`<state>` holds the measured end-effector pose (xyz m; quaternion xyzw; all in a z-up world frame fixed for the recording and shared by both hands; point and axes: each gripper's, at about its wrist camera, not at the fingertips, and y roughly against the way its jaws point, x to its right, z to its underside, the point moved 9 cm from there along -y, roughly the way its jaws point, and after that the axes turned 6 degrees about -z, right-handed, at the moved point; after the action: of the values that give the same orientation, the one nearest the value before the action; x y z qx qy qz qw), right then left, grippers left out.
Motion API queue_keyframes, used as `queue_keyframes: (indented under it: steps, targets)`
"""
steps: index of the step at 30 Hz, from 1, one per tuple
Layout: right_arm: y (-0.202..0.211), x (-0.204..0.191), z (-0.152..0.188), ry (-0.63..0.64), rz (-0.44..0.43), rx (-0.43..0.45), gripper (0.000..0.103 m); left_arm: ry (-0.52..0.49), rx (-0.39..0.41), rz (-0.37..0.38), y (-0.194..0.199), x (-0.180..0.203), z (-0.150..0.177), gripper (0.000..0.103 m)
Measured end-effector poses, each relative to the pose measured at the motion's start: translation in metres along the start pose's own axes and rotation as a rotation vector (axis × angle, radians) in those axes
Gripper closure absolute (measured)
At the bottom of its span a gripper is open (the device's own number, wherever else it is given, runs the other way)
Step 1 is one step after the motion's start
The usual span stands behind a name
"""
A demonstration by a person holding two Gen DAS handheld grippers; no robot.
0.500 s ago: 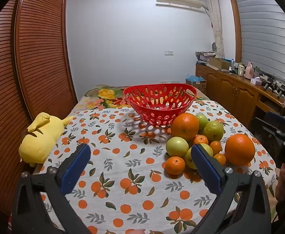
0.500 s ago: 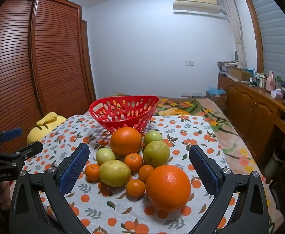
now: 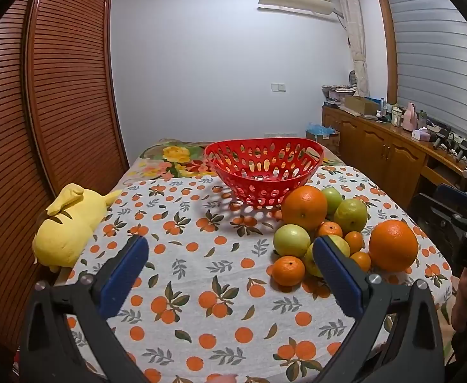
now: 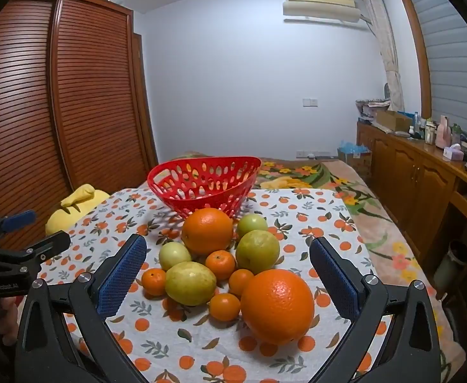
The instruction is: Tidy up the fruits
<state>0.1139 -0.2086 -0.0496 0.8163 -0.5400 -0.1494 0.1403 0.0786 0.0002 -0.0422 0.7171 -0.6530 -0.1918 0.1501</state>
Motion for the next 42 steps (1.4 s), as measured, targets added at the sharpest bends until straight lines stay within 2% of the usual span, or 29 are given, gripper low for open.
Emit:
queue_keyframes:
  steps: [42]
  targets:
    - [0.005, -0.004, -0.002, -0.006, -0.005, 0.002, 0.000, -0.001, 0.016, 0.002, 0.014, -0.001, -0.013, 0.000]
